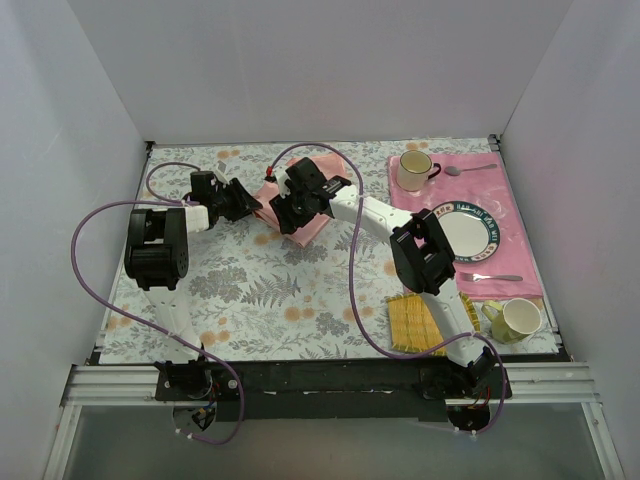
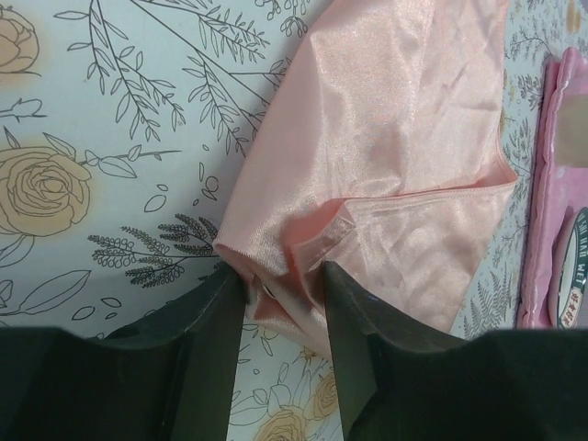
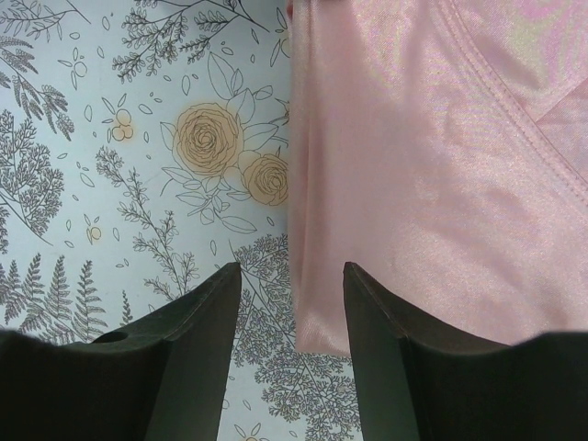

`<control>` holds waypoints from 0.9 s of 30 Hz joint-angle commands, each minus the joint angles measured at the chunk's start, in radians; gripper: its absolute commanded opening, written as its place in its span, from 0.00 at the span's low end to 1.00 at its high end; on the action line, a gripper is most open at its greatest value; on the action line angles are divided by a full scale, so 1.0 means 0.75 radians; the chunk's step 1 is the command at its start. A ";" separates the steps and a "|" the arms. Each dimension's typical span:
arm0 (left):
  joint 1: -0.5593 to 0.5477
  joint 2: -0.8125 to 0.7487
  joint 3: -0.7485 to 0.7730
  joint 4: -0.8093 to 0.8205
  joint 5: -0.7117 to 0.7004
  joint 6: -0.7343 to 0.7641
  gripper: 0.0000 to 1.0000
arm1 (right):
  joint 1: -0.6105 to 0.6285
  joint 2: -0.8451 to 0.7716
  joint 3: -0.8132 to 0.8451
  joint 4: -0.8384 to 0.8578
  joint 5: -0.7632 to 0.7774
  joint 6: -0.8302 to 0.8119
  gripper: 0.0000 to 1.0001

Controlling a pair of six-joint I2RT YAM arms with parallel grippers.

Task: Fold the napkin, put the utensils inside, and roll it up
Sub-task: Roll the napkin with the utensil

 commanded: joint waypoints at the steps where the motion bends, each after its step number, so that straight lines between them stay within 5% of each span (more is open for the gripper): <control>1: 0.003 0.020 -0.035 0.023 0.009 -0.038 0.38 | -0.004 0.001 0.056 0.027 -0.015 0.007 0.57; 27: 0.003 0.014 0.001 -0.019 -0.023 -0.012 0.14 | -0.005 -0.003 0.066 0.004 0.018 -0.056 0.61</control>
